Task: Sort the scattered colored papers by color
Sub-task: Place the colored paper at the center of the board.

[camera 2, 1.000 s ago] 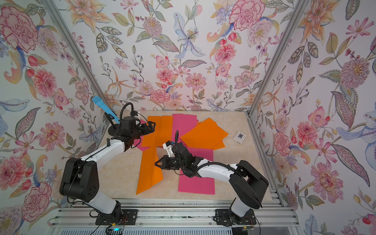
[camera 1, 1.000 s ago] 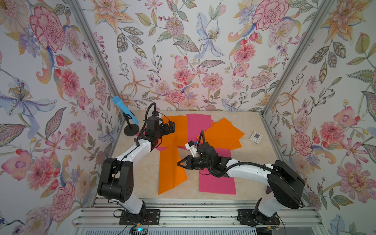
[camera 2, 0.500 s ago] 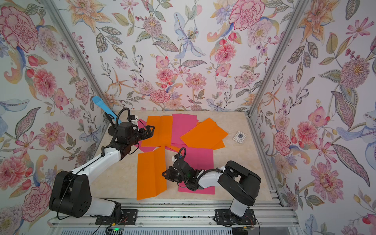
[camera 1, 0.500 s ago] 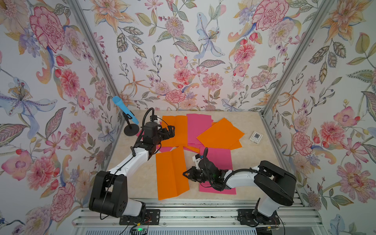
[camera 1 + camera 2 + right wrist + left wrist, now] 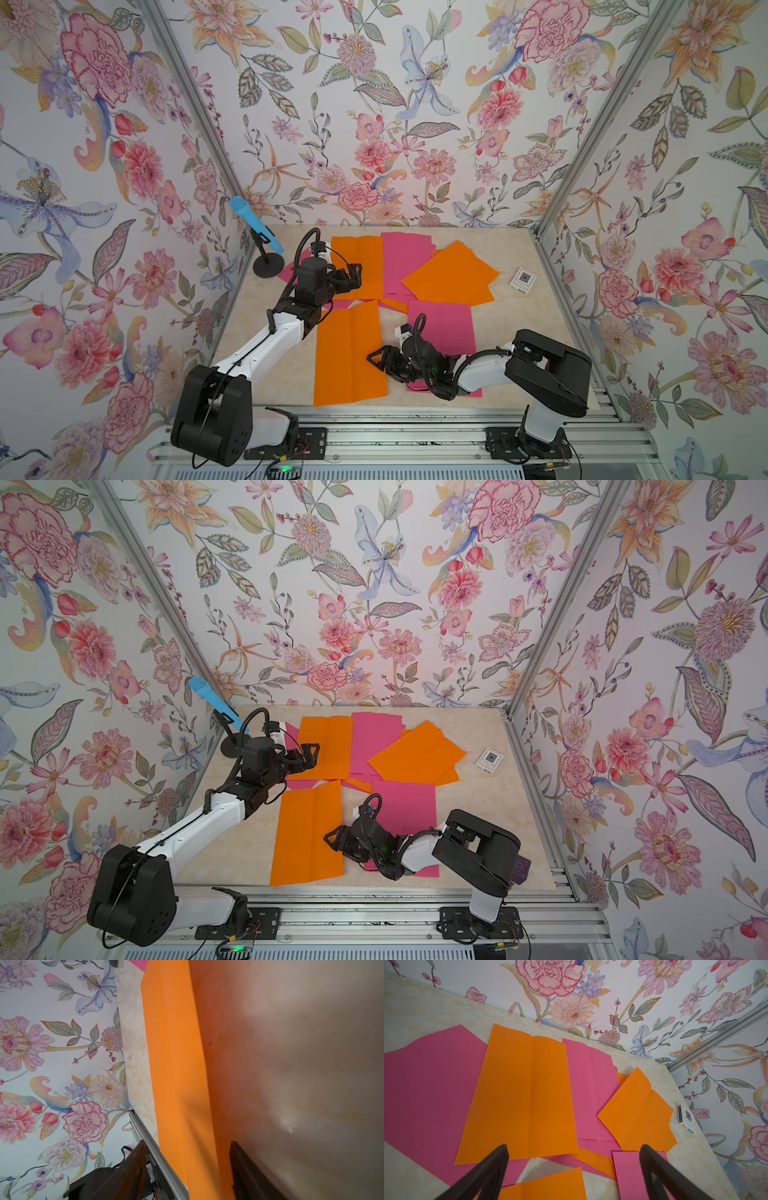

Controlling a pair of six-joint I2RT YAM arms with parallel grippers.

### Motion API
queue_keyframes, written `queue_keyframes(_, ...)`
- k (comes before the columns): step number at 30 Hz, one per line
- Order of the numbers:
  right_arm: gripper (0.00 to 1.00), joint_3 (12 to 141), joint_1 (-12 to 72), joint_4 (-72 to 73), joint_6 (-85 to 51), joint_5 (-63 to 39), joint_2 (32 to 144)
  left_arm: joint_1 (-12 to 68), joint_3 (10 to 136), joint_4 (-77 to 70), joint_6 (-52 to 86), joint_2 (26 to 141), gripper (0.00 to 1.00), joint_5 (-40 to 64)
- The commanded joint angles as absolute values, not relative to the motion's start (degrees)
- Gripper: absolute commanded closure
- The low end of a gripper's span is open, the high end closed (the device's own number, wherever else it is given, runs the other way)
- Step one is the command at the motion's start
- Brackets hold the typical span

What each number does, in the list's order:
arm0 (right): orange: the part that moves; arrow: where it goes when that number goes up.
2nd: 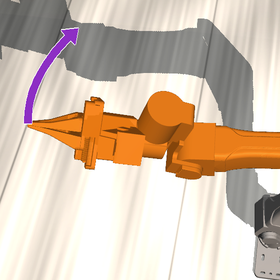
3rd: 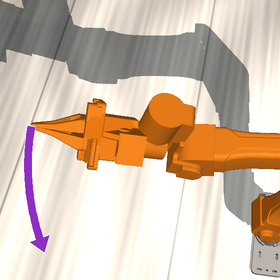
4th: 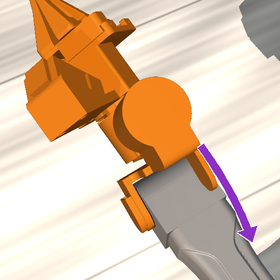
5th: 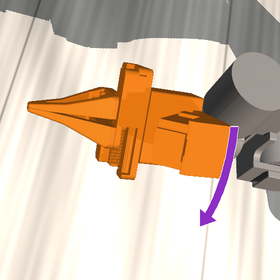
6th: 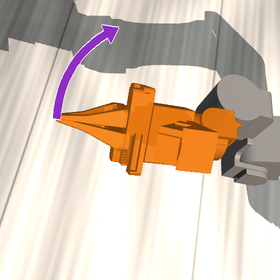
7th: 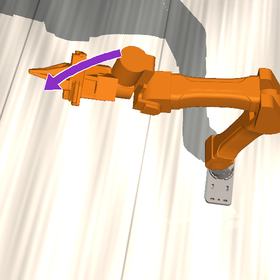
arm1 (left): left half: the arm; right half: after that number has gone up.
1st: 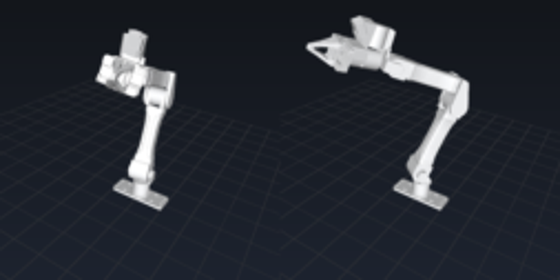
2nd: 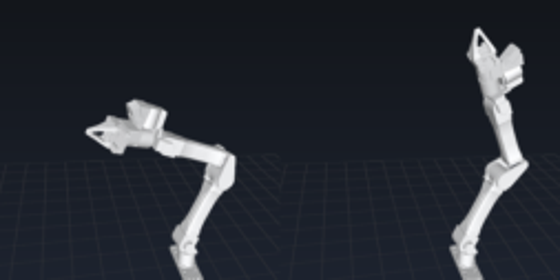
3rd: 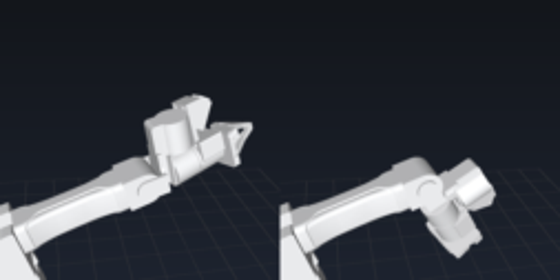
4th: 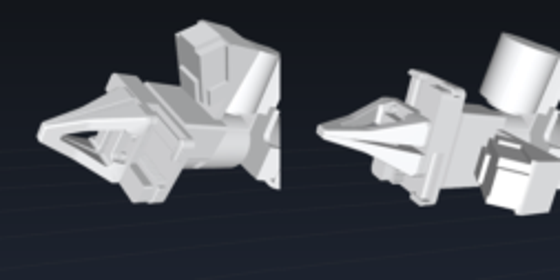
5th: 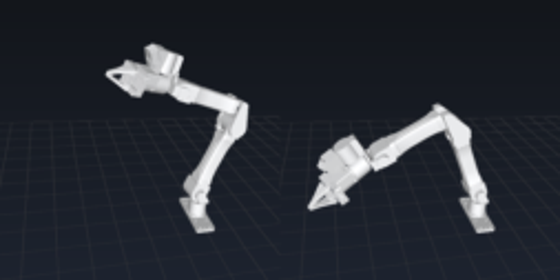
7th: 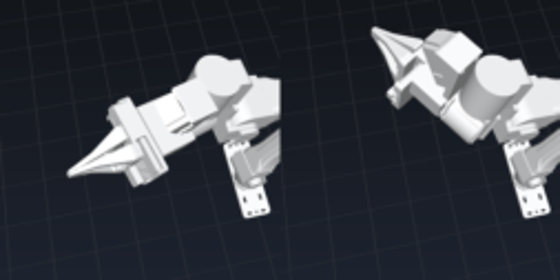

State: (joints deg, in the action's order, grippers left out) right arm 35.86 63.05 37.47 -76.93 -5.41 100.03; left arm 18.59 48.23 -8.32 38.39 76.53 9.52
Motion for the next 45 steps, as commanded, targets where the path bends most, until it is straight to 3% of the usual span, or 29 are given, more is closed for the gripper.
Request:
queue_keyframes(1,0.17,35.4,63.3,33.3,-74.9,-1.1,95.1,19.9,46.6,-6.7,39.3,74.0,0.00,6.9)
queue_keyframes(10,0.07,38.3,61.2,9.6,-60.7,12.1,75.1,23.2,39.0,-0.8,45.1,70.1,0.00,0.6)
queue_keyframes(17,0.03,35.9,45.3,2.1,-52.8,1.4,66.5,25.6,30.2,0.8,53.9,70.0,0.00,-6.5)
queue_keyframes(22,0.03,35.5,33.8,-0.8,-48.7,-8.0,67.4,25.8,28.8,1.0,55.3,74.4,0.00,-10.0)
queue_keyframes(35,0.02,37.8,15.3,-0.9,-41.8,-20.0,74.2,25.9,32.5,-6.0,51.3,86.4,0.00,-8.3)
queue_keyframes(45,0.03,39.0,5.4,1.7,-41.0,-24.8,78.5,26.2,36.1,-1.3,49.5,78.1,0.00,-7.7)
